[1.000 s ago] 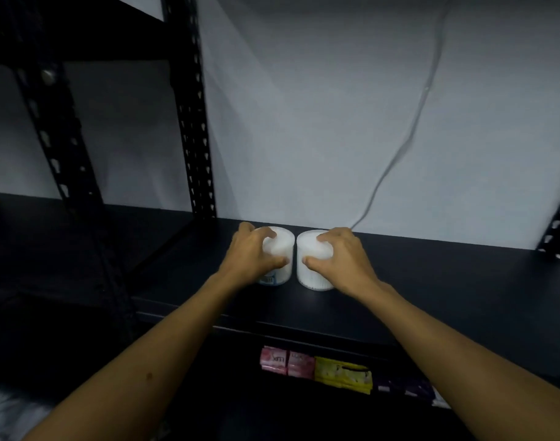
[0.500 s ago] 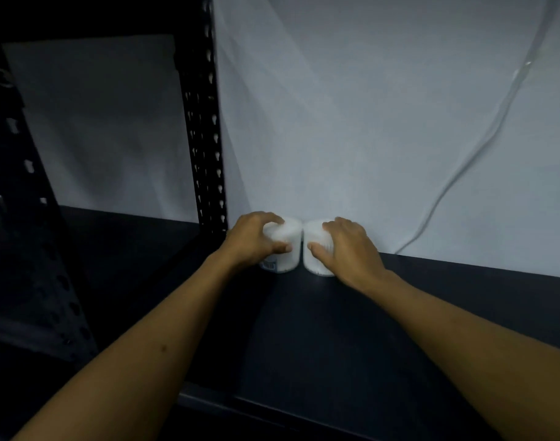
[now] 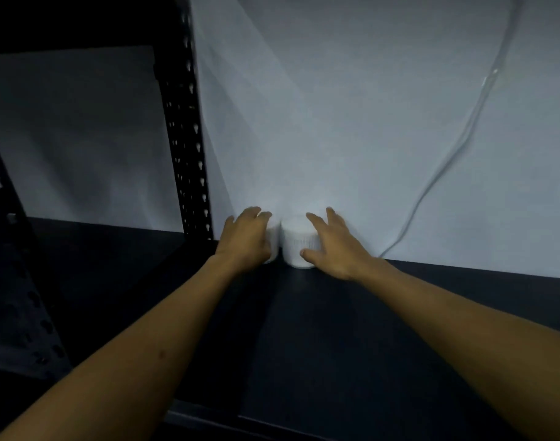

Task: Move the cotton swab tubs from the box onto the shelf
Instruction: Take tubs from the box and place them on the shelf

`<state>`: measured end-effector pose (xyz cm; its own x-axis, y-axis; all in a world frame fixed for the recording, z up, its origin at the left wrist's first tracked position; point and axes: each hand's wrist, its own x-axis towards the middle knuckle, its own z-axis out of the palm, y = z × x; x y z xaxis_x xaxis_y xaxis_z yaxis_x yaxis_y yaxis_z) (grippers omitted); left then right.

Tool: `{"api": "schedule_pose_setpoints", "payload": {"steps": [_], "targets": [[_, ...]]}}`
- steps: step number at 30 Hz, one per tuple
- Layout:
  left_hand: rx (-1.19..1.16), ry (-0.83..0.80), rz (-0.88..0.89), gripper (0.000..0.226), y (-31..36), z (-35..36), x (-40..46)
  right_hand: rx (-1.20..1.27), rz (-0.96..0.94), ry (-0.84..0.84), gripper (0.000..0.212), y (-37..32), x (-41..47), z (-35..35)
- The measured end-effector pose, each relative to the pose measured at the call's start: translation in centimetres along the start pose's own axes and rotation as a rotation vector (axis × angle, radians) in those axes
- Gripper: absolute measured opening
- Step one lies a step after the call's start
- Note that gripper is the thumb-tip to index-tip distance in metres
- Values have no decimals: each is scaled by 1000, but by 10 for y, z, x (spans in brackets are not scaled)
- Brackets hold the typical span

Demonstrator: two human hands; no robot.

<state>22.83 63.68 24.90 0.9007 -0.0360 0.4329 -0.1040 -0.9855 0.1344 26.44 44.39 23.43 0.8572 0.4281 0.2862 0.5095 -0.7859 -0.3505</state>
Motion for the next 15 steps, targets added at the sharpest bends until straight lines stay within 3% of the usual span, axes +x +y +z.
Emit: {"api": "schedule_pose_setpoints", "payload": {"steps": [6, 10, 15], "targets": [[-129, 68, 233, 36, 69, -19, -45, -22, -17, -2, 59, 15, -88, -52], [-213, 108, 466, 31, 150, -19, -79, -20, 57, 80, 53, 40, -180, -91], [-330, 49, 742, 33, 274, -5, -134, -105, 218, 207, 47, 77, -316, -138]]}}
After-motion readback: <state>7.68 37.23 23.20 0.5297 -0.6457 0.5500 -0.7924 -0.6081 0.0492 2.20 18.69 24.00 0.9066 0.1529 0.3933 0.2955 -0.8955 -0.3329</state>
